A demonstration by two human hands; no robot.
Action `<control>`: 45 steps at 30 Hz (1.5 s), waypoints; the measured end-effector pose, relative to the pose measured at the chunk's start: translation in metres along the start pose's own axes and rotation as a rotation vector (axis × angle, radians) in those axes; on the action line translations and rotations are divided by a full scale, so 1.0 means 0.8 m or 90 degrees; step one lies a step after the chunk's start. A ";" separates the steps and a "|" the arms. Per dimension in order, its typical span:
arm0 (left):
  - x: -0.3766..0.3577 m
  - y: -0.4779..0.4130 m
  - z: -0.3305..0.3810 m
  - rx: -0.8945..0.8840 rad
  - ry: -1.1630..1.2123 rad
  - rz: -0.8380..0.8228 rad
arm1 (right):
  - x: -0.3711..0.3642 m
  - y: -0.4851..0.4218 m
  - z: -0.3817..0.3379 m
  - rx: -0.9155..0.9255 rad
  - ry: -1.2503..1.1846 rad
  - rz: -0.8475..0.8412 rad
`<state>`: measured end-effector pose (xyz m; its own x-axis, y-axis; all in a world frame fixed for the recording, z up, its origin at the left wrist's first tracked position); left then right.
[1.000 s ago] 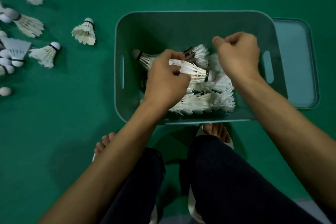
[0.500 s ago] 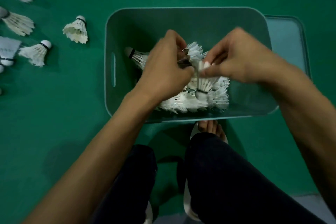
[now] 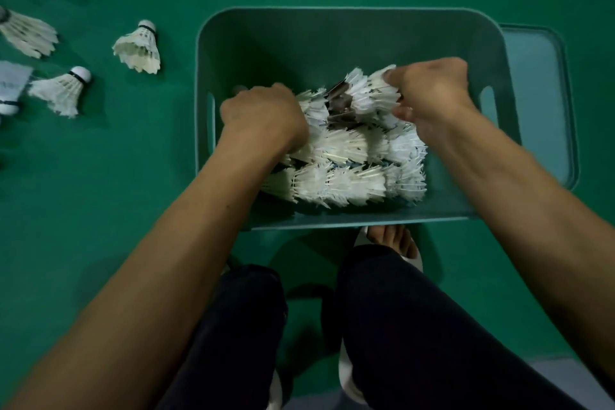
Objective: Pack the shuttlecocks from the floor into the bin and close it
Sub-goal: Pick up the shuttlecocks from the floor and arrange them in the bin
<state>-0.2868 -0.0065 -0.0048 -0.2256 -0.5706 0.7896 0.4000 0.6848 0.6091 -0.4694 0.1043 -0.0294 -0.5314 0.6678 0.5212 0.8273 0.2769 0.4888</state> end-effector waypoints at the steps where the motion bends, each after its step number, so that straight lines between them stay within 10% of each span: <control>1: 0.001 -0.003 -0.001 0.000 0.031 0.018 | -0.002 0.002 0.004 -0.038 -0.048 -0.021; 9: 0.005 -0.009 -0.014 0.001 0.277 0.111 | 0.001 -0.016 0.011 -0.134 -0.155 -0.057; 31: -0.007 -0.019 -0.018 -0.010 0.248 0.045 | -0.020 -0.027 0.016 -0.134 -0.091 -0.127; 45: 0.054 0.054 -0.044 -0.233 0.331 0.161 | 0.012 0.107 -0.086 0.383 0.270 0.115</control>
<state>-0.2483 -0.0175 0.0527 0.3338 -0.6199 0.7101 0.6791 0.6806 0.2748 -0.4159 0.0869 0.0652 -0.3025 0.4492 0.8407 0.8001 0.5989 -0.0321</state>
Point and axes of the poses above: each hand's wrist, its own y-axis away from the middle knuckle, its own x-axis out of the back of the hand, z = x × y, the point moved 6 cm from there along -y, towards the middle knuckle, and after that the axes turned 4 degrees about y, right-handed, at the moved point
